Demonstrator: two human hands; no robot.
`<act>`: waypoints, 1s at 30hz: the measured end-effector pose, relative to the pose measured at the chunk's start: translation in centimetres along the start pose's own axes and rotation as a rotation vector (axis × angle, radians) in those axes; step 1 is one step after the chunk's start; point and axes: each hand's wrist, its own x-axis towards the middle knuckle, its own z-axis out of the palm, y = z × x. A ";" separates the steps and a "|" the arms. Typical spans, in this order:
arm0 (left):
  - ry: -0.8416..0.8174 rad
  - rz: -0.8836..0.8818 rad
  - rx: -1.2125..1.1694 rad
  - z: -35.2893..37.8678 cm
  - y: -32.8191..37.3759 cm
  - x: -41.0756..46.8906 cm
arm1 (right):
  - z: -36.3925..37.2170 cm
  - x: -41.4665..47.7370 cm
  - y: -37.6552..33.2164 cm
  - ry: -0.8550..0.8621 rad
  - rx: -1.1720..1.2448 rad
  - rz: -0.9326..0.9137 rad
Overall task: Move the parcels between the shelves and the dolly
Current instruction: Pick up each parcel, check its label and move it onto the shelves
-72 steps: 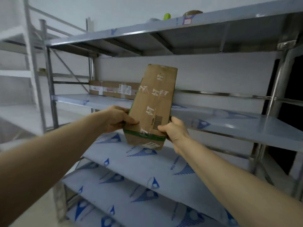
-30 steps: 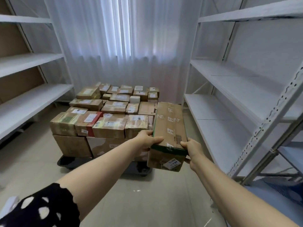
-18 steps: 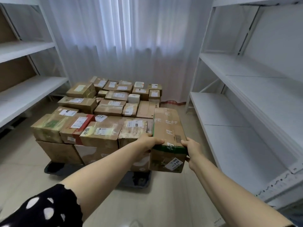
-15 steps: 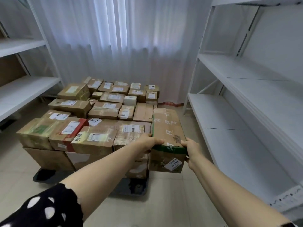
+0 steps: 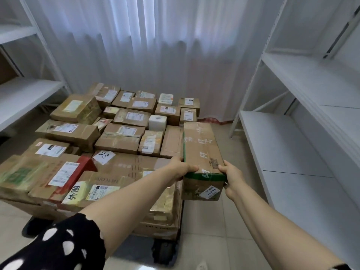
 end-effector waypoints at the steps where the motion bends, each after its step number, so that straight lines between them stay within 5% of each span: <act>1: 0.010 -0.010 -0.012 -0.3 0.5 1.6 | 0.5 1.7 -0.7 -0.011 -0.007 0.013; 10: 0.235 -0.094 -0.085 -3.3 3.1 14.5 | 6.6 18.0 -5.8 -0.260 -0.102 0.147; 14: 0.382 -0.193 -0.178 -6.0 2.8 17.8 | 10.8 22.7 -6.8 -0.393 -0.251 0.056; 23: 0.677 -0.280 -0.261 -14.7 -1.3 20.8 | 23.7 28.6 -3.0 -0.618 -0.464 -0.083; 30: 0.861 -0.367 -0.440 -23.0 -7.1 21.9 | 32.0 29.8 1.9 -0.704 -0.494 0.000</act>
